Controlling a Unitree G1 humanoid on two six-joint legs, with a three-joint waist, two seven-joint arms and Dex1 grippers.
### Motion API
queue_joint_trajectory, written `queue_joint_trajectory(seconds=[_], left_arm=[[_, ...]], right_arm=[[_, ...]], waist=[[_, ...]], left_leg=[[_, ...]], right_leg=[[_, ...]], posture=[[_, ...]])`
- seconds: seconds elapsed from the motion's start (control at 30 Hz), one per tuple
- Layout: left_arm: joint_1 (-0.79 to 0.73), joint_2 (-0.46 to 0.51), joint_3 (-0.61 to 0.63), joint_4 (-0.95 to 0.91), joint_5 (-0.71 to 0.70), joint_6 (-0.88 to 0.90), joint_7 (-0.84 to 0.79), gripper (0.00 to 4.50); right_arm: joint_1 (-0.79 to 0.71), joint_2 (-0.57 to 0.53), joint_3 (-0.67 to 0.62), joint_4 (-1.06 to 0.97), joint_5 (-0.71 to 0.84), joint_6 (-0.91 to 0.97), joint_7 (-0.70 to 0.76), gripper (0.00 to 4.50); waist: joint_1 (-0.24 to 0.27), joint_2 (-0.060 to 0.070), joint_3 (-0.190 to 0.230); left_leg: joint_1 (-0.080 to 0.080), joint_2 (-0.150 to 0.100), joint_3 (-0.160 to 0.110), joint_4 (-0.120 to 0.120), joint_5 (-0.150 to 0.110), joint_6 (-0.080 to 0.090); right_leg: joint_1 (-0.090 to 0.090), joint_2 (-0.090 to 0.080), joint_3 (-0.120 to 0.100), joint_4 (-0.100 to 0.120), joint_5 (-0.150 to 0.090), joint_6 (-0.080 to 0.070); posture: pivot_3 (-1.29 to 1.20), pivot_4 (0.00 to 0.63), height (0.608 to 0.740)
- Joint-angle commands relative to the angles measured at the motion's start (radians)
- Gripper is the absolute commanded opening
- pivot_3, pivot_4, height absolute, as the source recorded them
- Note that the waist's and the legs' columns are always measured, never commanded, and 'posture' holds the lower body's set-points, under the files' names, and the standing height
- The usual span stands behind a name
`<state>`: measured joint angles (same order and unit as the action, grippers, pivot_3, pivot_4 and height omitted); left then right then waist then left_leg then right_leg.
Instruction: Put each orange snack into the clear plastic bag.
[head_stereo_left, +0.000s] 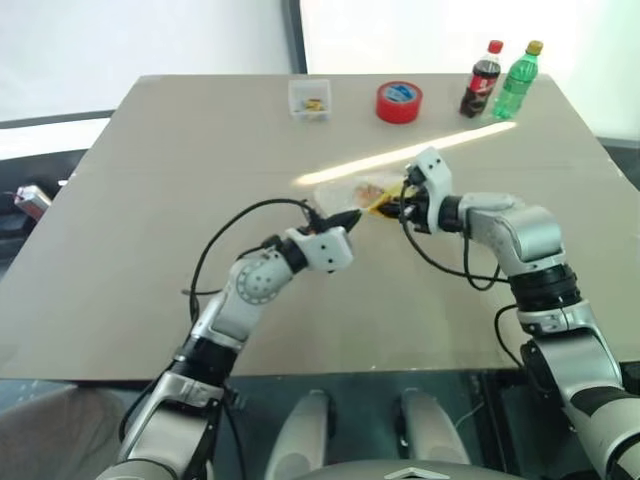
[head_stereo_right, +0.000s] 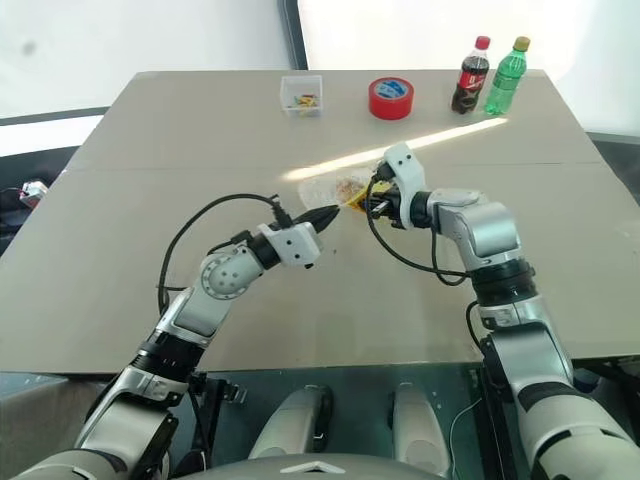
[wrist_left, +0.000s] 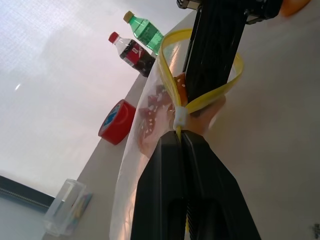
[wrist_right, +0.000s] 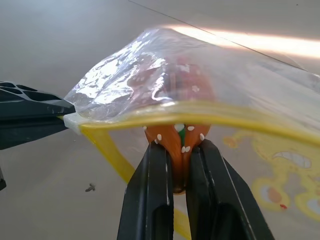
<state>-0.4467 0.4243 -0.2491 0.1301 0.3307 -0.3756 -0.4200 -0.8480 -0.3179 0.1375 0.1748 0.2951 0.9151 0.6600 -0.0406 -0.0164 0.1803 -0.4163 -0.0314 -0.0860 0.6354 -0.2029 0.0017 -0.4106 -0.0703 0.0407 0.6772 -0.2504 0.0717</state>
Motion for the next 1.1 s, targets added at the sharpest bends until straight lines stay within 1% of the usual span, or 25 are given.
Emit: queue_joint_trajectory(seconds=[0.03, 0.07, 0.1, 0.13, 0.17, 0.2, 0.37, 0.53, 0.6, 0.7, 0.8, 0.9, 1.0, 1.1], left_arm=[[-0.013, -0.012, -0.012, -0.013, -0.005, -0.017, 0.000, 0.00], [-0.011, -0.015, -0.014, -0.012, -0.004, -0.017, 0.001, 0.00], [-0.009, -0.018, -0.014, -0.011, -0.005, -0.016, 0.002, 0.00], [-0.005, -0.019, -0.013, -0.011, -0.005, -0.015, 0.003, 0.00], [-0.003, -0.020, -0.012, -0.012, -0.006, -0.015, 0.003, 0.00], [0.000, -0.020, -0.011, -0.012, -0.006, -0.012, 0.006, 0.00], [0.005, -0.022, -0.005, -0.001, -0.005, -0.006, 0.017, 0.00], [0.010, -0.028, -0.007, 0.014, 0.002, -0.007, 0.032, 0.00], [0.009, -0.031, -0.009, 0.021, 0.004, -0.007, 0.037, 0.00], [0.009, -0.034, -0.010, 0.024, 0.004, -0.007, 0.042, 0.00], [0.008, -0.036, -0.012, 0.026, 0.007, -0.008, 0.043, 0.00], [-0.002, -0.037, -0.009, 0.035, 0.012, -0.008, 0.053, 0.00], [-0.011, -0.038, -0.006, 0.041, 0.015, -0.007, 0.058, 0.00], [-0.013, -0.038, -0.008, 0.043, 0.016, -0.008, 0.061, 0.00]], right_arm=[[-0.036, 0.027, -0.026, 0.001, 0.002, -0.010, -0.034, 0.94], [-0.040, 0.033, -0.030, 0.009, -0.003, -0.031, -0.041, 1.17], [-0.044, 0.035, -0.034, 0.018, -0.007, -0.049, -0.046, 1.62], [-0.047, 0.033, -0.038, 0.025, -0.015, -0.072, -0.054, 1.92], [-0.049, 0.031, -0.040, 0.030, -0.020, -0.087, -0.060, 2.54], [-0.045, 0.017, -0.035, 0.024, -0.028, -0.100, -0.053, 2.79], [0.005, -0.078, -0.017, -0.038, -0.024, -0.138, 0.035, 2.79], [0.064, -0.207, -0.055, -0.134, 0.050, -0.110, 0.171, 2.79], [0.102, -0.273, -0.061, -0.184, 0.080, -0.095, 0.234, 2.79], [0.164, -0.402, -0.068, -0.204, 0.069, -0.134, 0.321, 2.79], [0.200, -0.498, -0.060, -0.131, 0.000, -0.241, 0.343, 2.79], [0.200, -0.546, -0.045, -0.007, -0.084, -0.321, 0.307, 2.79], [0.214, -0.608, 0.011, 0.085, -0.195, -0.510, 0.346, 2.79], [0.188, -0.646, 0.059, 0.187, -0.289, -0.687, 0.371, 2.79]], waist=[[-0.001, 0.000, 0.000], [-0.001, 0.000, 0.000], [0.000, 0.000, 0.000], [0.000, 0.000, 0.000], [0.000, 0.000, 0.000], [0.001, 0.000, 0.000], [0.001, 0.000, 0.000], [0.002, 0.000, 0.000], [0.002, 0.000, 0.000], [0.003, 0.000, 0.000], [0.007, 0.000, 0.000], [0.002, 0.000, 0.000], [0.004, 0.000, 0.000], [0.002, 0.000, 0.000]], left_leg=[[0.000, 0.000, 0.000, 0.000, 0.000, 0.000], [0.000, 0.000, 0.000, 0.000, 0.000, 0.000], [0.000, 0.000, 0.000, 0.000, 0.000, 0.000], [0.000, 0.000, 0.000, 0.000, 0.000, 0.000], [0.000, 0.000, 0.000, 0.000, 0.000, 0.000], [0.000, 0.000, 0.000, 0.000, 0.000, 0.000], [0.000, 0.000, 0.000, 0.000, 0.000, 0.000], [0.000, 0.000, 0.000, 0.000, 0.000, 0.000], [0.000, 0.000, 0.000, 0.000, 0.000, 0.000], [0.000, 0.000, 0.001, 0.000, 0.000, 0.000], [0.000, 0.000, 0.003, 0.000, 0.000, 0.000], [0.000, 0.000, 0.005, 0.001, 0.000, 0.000], [0.000, 0.000, 0.006, 0.001, 0.000, 0.000], [0.000, 0.000, 0.006, 0.000, 0.000, 0.000]], right_leg=[[0.000, 0.000, 0.000, 0.000, 0.000, 0.000], [0.000, 0.000, 0.000, 0.000, 0.000, 0.000], [0.000, 0.000, 0.000, 0.000, 0.000, 0.000], [0.000, 0.000, 0.000, 0.000, 0.000, 0.000], [0.000, 0.000, 0.000, 0.000, 0.000, 0.000], [0.000, 0.000, 0.000, 0.000, 0.000, 0.000], [0.000, 0.000, 0.000, 0.000, 0.000, 0.000], [0.000, 0.000, 0.000, 0.000, 0.000, 0.000], [0.000, 0.000, 0.000, -0.001, 0.000, 0.000], [0.000, 0.000, 0.000, -0.001, 0.000, 0.000], [0.001, 0.000, -0.001, -0.002, 0.000, 0.000], [0.001, 0.000, 0.000, -0.001, 0.000, 0.000], [0.001, 0.000, 0.000, -0.001, 0.000, 0.000], [0.001, 0.000, 0.000, -0.001, 0.000, 0.000]], posture=[[0.00, 0.150, 0.740], [0.00, 0.150, 0.740], [0.00, 0.150, 0.740], [0.00, 0.150, 0.740], [0.00, 0.150, 0.740], [0.00, 0.150, 0.740], [0.00, 0.150, 0.740], [0.00, 0.150, 0.740], [0.00, 0.150, 0.740], [0.00, 0.150, 0.740], [0.00, 0.150, 0.740], [0.00, 0.150, 0.740], [0.00, 0.150, 0.740], [0.00, 0.150, 0.740]])
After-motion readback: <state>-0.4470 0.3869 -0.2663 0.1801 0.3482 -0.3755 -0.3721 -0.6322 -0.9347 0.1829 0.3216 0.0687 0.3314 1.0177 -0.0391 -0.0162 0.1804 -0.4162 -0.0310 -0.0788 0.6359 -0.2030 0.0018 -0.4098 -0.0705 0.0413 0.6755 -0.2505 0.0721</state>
